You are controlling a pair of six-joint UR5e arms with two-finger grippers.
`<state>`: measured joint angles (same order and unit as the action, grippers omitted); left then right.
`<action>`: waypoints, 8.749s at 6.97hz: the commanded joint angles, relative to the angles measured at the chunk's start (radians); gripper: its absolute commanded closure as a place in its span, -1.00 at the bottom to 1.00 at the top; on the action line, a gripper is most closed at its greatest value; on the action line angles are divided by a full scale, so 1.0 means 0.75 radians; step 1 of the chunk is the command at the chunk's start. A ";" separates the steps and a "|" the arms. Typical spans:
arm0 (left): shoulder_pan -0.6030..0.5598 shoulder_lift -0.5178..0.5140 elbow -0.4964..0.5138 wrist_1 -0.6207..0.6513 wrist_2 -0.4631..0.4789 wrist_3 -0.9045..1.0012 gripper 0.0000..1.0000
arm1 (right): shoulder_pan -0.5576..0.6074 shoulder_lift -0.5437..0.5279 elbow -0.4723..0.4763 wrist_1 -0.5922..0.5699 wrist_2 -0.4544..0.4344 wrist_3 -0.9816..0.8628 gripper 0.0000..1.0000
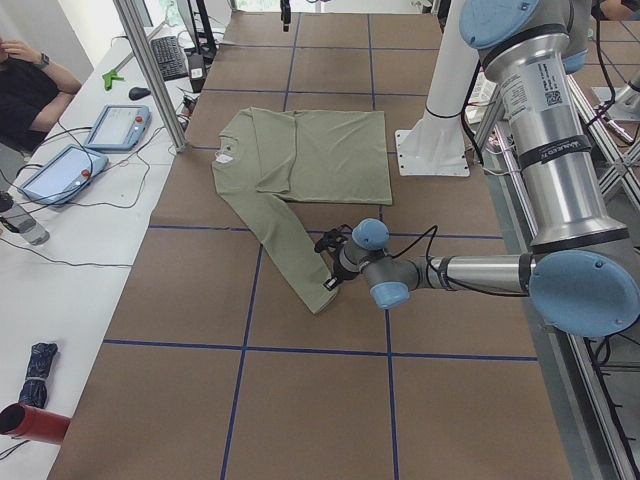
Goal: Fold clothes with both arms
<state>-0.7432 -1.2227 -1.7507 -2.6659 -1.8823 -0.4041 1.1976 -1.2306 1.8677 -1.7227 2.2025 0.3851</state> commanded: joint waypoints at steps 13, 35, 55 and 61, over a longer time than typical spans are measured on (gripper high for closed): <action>0.274 -1.779 0.599 0.661 0.449 -1.040 1.00 | 0.048 -0.122 0.013 0.000 -0.006 -0.072 -1.00; -0.234 -1.076 0.111 0.833 -0.348 -0.093 -1.00 | -0.893 0.618 -0.617 0.250 -0.862 0.771 -0.51; -0.224 -1.067 0.115 0.763 -0.341 -0.204 -1.00 | -0.768 0.344 -0.443 0.272 -0.902 0.427 -0.72; 0.008 -0.793 -0.266 0.765 -0.062 -0.771 -1.00 | -0.821 0.030 0.161 0.286 -0.625 1.029 -1.00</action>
<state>-0.8173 -1.9155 -1.8277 -2.0916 -2.0294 -0.8568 0.6187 -1.1276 1.8629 -1.5177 1.7111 1.0163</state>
